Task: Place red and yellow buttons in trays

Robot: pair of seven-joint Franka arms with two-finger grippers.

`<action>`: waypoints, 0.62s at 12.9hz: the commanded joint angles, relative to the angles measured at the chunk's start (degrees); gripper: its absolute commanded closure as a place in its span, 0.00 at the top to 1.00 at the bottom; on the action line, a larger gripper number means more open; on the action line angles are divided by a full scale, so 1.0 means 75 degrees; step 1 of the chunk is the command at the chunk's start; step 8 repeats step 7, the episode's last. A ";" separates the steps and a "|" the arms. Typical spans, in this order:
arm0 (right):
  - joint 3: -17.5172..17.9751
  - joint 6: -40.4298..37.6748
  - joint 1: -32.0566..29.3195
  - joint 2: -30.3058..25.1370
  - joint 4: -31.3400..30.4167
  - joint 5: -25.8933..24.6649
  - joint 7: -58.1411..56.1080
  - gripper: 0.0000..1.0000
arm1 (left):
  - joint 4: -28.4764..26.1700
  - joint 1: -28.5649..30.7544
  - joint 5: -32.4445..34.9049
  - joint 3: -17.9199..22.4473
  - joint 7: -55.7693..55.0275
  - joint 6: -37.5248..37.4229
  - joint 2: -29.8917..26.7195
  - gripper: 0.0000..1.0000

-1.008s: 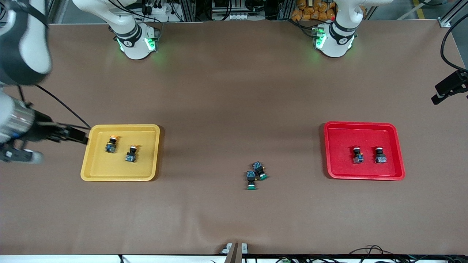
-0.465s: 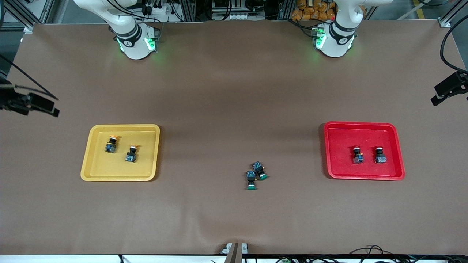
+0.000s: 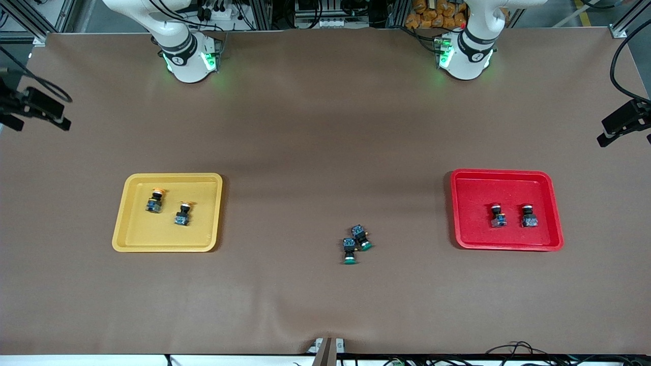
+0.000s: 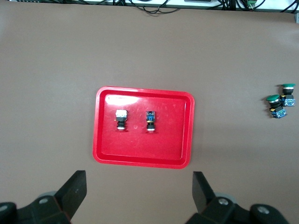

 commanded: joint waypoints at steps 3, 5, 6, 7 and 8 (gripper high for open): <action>0.0790 -0.0156 -0.0673 -0.0597 -0.0568 -0.0306 -0.0171 1.00 | 0.0184 -0.0025 -0.0015 0.0012 0.0094 -0.0078 0.0081 1.00; 0.0790 -0.0274 -0.0662 -0.0597 -0.0521 -0.0306 -0.0183 1.00 | 0.0184 -0.0026 -0.0015 0.0012 0.0094 -0.0078 0.0081 1.00; 0.0743 -0.0227 -0.0650 -0.0551 -0.0498 -0.0225 -0.0183 1.00 | 0.0184 -0.0026 -0.0015 0.0012 0.0094 -0.0078 0.0081 1.00; 0.0685 -0.0192 -0.0661 -0.0504 -0.0498 -0.0189 -0.0183 1.00 | 0.0184 -0.0026 -0.0015 0.0012 0.0106 -0.0078 0.0081 1.00; 0.0685 -0.0192 -0.0661 -0.0504 -0.0498 -0.0189 -0.0183 1.00 | 0.0184 -0.0026 -0.0015 0.0012 0.0106 -0.0078 0.0081 1.00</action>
